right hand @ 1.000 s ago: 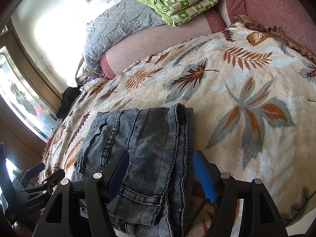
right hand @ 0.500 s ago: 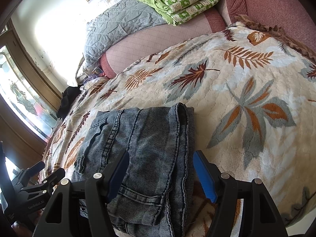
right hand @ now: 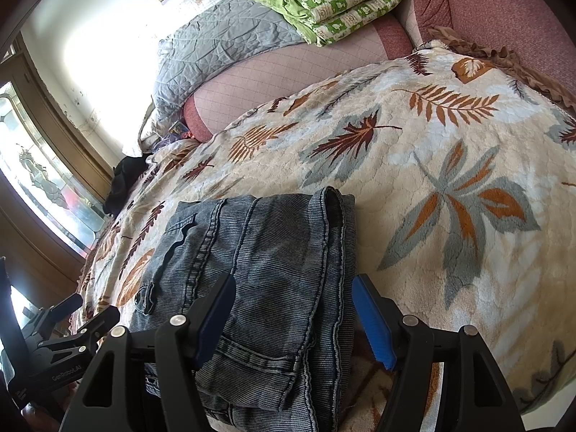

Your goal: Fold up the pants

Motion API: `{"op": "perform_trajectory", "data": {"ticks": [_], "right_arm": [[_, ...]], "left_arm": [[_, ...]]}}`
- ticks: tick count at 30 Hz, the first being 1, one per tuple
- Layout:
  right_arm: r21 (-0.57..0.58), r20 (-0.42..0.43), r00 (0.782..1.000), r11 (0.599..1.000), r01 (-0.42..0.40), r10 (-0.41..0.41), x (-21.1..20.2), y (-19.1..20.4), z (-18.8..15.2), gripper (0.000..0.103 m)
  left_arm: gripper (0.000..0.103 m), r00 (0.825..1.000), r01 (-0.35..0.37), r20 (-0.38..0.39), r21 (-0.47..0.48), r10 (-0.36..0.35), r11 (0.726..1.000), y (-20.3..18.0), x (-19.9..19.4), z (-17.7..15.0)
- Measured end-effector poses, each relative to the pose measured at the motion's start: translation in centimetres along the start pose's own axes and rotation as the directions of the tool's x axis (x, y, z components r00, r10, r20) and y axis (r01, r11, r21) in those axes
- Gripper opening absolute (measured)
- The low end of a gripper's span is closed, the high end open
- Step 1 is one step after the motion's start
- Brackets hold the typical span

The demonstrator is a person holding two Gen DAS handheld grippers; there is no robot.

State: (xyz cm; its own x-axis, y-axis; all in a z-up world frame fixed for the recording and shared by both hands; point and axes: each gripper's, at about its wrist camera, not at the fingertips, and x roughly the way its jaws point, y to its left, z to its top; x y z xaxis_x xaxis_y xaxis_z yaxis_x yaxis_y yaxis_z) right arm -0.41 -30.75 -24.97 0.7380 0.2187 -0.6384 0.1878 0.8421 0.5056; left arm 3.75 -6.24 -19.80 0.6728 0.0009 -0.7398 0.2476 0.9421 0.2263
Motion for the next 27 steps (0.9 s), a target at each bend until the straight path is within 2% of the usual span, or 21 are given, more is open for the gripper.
{"op": "perform_trajectory", "data": {"ticks": [27], "right_arm": [[0.0, -0.002, 1.0, 1.0, -0.002, 0.002, 0.01, 0.01, -0.01, 0.071]], "left_arm": [[0.1, 1.0, 0.007, -0.012, -0.002, -0.007, 1.0, 0.04, 0.37, -0.26]]}}
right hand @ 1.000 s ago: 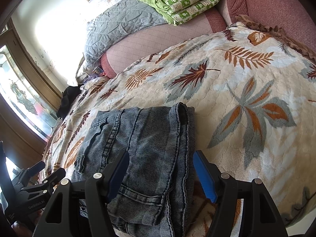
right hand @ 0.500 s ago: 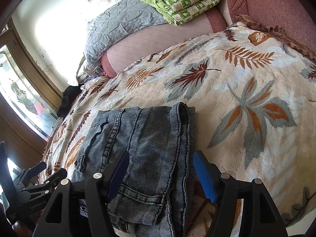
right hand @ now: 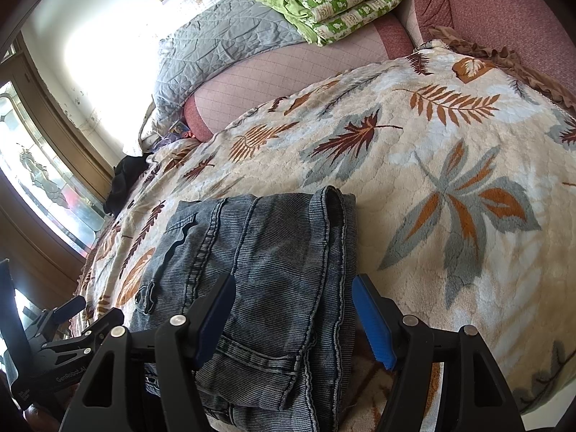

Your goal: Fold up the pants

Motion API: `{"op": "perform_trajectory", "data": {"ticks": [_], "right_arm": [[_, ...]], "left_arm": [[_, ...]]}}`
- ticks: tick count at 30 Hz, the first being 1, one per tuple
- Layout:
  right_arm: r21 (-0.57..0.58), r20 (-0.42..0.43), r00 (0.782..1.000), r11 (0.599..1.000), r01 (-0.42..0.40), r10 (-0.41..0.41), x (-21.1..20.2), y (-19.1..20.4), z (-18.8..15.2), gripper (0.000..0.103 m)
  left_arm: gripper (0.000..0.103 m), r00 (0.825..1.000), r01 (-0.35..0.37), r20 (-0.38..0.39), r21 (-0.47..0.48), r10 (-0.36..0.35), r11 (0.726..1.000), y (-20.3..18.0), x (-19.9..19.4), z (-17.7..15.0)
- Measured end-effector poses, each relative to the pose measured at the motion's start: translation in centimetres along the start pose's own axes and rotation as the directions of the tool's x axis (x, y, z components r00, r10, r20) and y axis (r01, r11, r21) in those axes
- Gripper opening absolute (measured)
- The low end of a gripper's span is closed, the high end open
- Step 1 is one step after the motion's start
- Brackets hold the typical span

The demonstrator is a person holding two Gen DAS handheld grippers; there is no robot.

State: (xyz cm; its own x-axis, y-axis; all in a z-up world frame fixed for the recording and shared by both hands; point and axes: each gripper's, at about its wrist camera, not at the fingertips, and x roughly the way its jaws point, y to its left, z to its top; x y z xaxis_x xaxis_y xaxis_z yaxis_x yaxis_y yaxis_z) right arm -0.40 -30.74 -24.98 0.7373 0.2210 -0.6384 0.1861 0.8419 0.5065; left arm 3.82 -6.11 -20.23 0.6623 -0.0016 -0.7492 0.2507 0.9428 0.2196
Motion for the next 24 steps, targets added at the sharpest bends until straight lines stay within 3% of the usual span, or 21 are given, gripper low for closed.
{"op": "perform_trajectory", "data": {"ticks": [24], "right_arm": [[-0.015, -0.016, 1.0, 1.0, 0.009, -0.009, 0.51, 0.24, -0.14, 0.071]], "left_arm": [[0.1, 1.0, 0.007, -0.015, -0.013, -0.007, 1.0, 0.27, 0.84, -0.06]]}}
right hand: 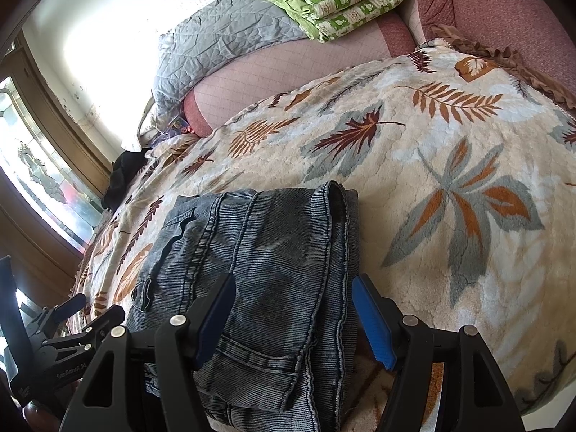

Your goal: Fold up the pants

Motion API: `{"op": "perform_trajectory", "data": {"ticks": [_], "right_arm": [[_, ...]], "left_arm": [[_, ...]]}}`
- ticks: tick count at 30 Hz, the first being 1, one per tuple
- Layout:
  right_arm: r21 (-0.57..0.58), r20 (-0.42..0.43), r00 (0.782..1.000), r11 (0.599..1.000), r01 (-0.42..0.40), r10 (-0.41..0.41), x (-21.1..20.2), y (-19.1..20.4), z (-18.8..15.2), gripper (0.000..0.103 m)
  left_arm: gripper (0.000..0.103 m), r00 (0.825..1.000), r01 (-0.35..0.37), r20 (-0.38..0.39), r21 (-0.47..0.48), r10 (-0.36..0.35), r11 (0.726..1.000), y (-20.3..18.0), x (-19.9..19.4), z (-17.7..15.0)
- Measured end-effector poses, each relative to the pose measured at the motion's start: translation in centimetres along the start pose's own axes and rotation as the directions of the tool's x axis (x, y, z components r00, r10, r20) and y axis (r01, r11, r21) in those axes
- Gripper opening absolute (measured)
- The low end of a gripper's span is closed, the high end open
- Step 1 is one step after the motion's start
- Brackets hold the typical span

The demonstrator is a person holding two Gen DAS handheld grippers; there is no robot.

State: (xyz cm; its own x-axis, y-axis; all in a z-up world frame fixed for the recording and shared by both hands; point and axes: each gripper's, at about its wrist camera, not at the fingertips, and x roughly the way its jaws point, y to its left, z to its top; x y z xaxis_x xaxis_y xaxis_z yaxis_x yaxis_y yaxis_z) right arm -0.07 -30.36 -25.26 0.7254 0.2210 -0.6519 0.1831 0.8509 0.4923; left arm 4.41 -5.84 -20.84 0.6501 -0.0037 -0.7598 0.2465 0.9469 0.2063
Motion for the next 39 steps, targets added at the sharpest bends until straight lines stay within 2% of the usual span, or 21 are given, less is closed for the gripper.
{"op": "perform_trajectory", "data": {"ticks": [20, 24, 28, 32, 34, 39], "right_arm": [[-0.007, -0.009, 1.0, 1.0, 0.0, 0.0, 0.4, 0.3, -0.1, 0.071], [0.003, -0.014, 1.0, 1.0, -0.013, 0.013, 0.4, 0.0, 0.2, 0.071], [0.071, -0.01, 1.0, 0.997, -0.019, 0.02, 0.2, -1.6, 0.6, 0.071], [0.114, -0.011, 1.0, 0.993, -0.025, 0.027, 0.3, -2.3, 0.8, 0.071], [0.102, -0.012, 1.0, 0.995, -0.023, 0.024, 0.3, -2.2, 0.8, 0.071], [0.092, -0.016, 0.999, 0.995, -0.026, 0.028, 0.2, -2.1, 0.8, 0.073]], "left_arm": [[0.1, 1.0, 0.003, -0.004, 0.002, -0.003, 1.0, 0.4, 0.5, 0.5], [0.1, 0.999, -0.02, 0.025, -0.014, 0.021, 1.0, 2.7, 0.1, 1.7], [0.1, 0.997, -0.046, 0.053, -0.087, 0.051, 0.995, 5.8, -0.4, 2.7], [0.1, 0.998, -0.059, 0.031, -0.111, 0.063, 0.992, 7.4, 0.2, 2.5], [0.1, 0.999, -0.042, 0.004, -0.135, 0.043, 0.99, 8.1, 0.8, 2.1], [0.1, 0.991, 0.09, -0.089, -0.14, -0.103, 0.986, 7.8, 3.0, 1.4]]}}
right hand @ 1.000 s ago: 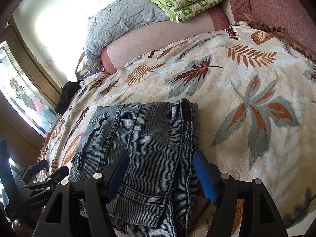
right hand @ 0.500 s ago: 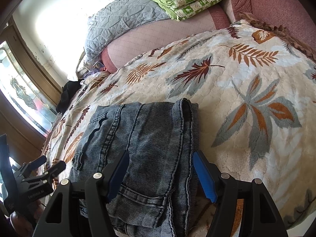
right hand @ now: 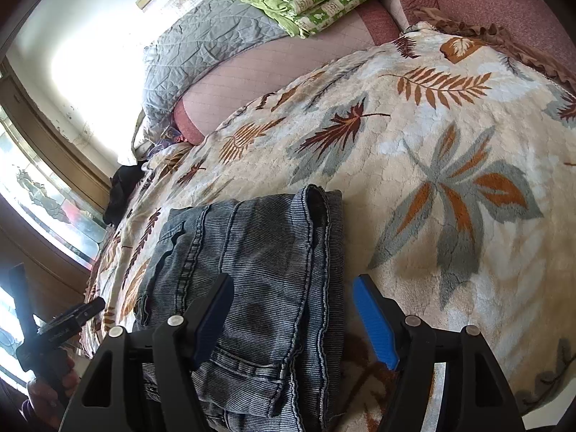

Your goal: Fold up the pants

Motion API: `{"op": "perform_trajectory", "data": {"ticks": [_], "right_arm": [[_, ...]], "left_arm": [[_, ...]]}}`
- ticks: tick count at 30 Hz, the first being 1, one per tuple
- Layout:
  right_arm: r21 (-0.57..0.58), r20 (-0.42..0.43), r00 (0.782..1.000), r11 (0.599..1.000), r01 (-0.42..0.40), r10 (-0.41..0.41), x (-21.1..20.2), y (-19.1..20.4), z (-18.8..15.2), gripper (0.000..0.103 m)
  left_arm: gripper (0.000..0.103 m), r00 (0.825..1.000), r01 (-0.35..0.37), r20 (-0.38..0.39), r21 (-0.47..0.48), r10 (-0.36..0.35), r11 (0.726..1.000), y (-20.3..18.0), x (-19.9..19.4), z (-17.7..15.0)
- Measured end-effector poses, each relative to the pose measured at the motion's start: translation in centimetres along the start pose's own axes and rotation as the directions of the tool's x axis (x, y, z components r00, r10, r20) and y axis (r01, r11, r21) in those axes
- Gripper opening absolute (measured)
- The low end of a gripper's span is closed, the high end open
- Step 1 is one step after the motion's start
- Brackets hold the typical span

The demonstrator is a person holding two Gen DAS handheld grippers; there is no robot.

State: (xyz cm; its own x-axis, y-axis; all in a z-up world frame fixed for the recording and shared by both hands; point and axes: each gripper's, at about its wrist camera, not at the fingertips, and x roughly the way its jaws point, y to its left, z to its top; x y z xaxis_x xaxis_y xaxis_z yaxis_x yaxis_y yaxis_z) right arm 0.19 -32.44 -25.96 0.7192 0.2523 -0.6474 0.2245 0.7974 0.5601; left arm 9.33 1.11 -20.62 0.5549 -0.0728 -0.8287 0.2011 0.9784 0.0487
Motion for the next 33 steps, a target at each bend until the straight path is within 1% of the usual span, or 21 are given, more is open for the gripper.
{"op": "perform_trajectory", "data": {"ticks": [1, 3, 5, 8, 10, 12, 14, 16, 17, 19, 21, 22, 23, 24, 25, 26, 28, 29, 30, 32, 33], "right_arm": [[0.006, -0.003, 1.0, 1.0, -0.004, 0.004, 0.0, -0.1, 0.1, 0.074], [0.017, -0.016, 1.0, 1.0, -0.01, 0.01, 0.2, -0.4, 0.2, 0.075], [0.027, -0.03, 0.999, 1.0, -0.01, 0.01, 0.5, -0.6, 0.3, 0.075], [0.032, -0.063, 0.998, 0.999, -0.016, 0.018, 1.1, -1.0, 0.7, 0.075], [0.039, -0.083, 0.996, 0.999, -0.014, 0.017, 1.5, -1.3, 0.9, 0.076], [0.038, -0.102, 0.995, 0.999, -0.007, 0.011, 2.2, -1.4, 1.0, 0.076], [0.029, -0.123, 0.992, 1.0, -0.002, 0.006, 3.1, -1.2, 1.1, 0.079], [0.012, -0.137, 0.991, 1.0, -0.012, 0.013, 4.0, -0.9, 1.2, 0.085], [-0.002, -0.134, 0.991, 1.0, -0.021, 0.021, 4.2, -0.5, 1.2, 0.088], [-0.016, -0.147, 0.988, 0.998, -0.056, 0.053, 4.5, 0.0, 0.9, 0.088], [-0.072, -0.169, 0.984, 0.995, -0.072, 0.059, 4.8, 1.2, 0.3, 0.088], [-0.109, -0.172, 0.984, 0.991, -0.074, 0.054, 4.9, 1.9, 0.0, 0.088], [-0.149, -0.176, 0.983, 0.986, -0.076, 0.049, 5.0, 2.6, -0.3, 0.085], [-0.184, -0.172, 0.984, 0.981, -0.067, 0.035, 5.0, 3.2, -0.6, 0.081], [-0.218, -0.166, 0.986, 0.974, -0.054, 0.017, 5.0, 3.7, -0.8, 0.067], [-0.238, -0.162, 0.987, 0.97, -0.053, 0.014, 5.0, 4.1, -0.9, 0.053], [-0.243, -0.145, 0.989, 0.967, -0.072, 0.037, 4.5, 4.5, -0.9, 0.041], [-0.26, -0.123, 0.992, 0.963, -0.071, 0.04, 4.1, 5.0, -0.9, 0.038], [-0.274, -0.105, 0.993, 0.959, -0.071, 0.043, 3.7, 5.4, -0.8, 0.037], [-0.303, -0.067, 0.996, 0.951, -0.069, 0.051, 3.0, 6.3, -0.5, 0.032], [-0.313, -0.051, 0.997, 0.947, -0.071, 0.058, 2.7, 6.7, -0.3, 0.032]], "left_arm": [[0.1, 0.999, 0.036, -0.023, 0.007, -0.035, 0.999, -0.3, 0.6, 0.0], [0.1, 0.996, 0.073, -0.051, 0.006, -0.072, 0.997, -0.9, 1.2, 0.1], [0.1, 0.987, 0.143, -0.069, 0.018, -0.142, 0.99, -1.7, 1.9, 0.4], [0.1, 0.977, 0.203, -0.082, 0.042, -0.199, 0.978, -2.8, 2.3, 0.8], [0.1, 0.965, 0.255, -0.09, 0.073, -0.248, 0.964, -3.6, 2.6, 1.1], [0.1, 0.954, 0.291, -0.099, 0.085, -0.283, 0.953, -4.1, 2.9, 1.3], [0.1, 0.935, 0.347, -0.119, 0.098, -0.335, 0.933, -4.8, 3.6, 1.4], [0.1, 0.922, 0.376, -0.141, 0.1, -0.36, 0.921, -5.4, 4.1, 1.2], [0.1, 0.912, 0.397, -0.154, 0.106, -0.379, 0.912, -5.7, 4.4, 1.0], [0.1, 0.911, 0.4, -0.155, 0.11, -0.382, 0.91, -6.1, 4.8, 0.8], [0.098, 0.896, 0.431, -0.158, 0.082, -0.416, 0.898, -5.9, 5.0, 0.9], [0.094, 0.887, 0.448, -0.158, 0.067, -0.434, 0.891, -5.7, 5.0, 1.0], [0.088, 0.875, 0.471, -0.162, 0.059, -0.457, 0.88, -5.7, 5.0, 1.0], [0.069, 0.857, 0.501, -0.169, 0.055, -0.486, 0.864, -5.8, 5.0, 1.1], [0.067, 0.856, 0.505, -0.167, 0.063, -0.489, 0.861, -6.1, 4.8, 1.1], [0.064, 0.866, 0.491, -0.158, 0.088, -0.474, 0.867, -6.4, 4.4, 1.1], [0.044, 0.878, 0.473, -0.142, 0.121, -0.456, 0.873, -6.9, 3.7, 1.2], [0.041, 0.88, 0.472, -0.13, 0.129, -0.457, 0.872, -7.0, 3.2, 1.4], [0.035, 0.881, 0.473, -0.117, 0.14, -0.459, 0.87, -7.1, 2.7, 1.7], [0.032, 0.886, 0.464, -0.088, 0.17, -0.456, 0.869, -7.3, 1.5, 2.5], [0.031, 0.888, 0.459, -0.074, 0.187, -0.453, 0.869, -7.5, 0.9, 3.1]]}}
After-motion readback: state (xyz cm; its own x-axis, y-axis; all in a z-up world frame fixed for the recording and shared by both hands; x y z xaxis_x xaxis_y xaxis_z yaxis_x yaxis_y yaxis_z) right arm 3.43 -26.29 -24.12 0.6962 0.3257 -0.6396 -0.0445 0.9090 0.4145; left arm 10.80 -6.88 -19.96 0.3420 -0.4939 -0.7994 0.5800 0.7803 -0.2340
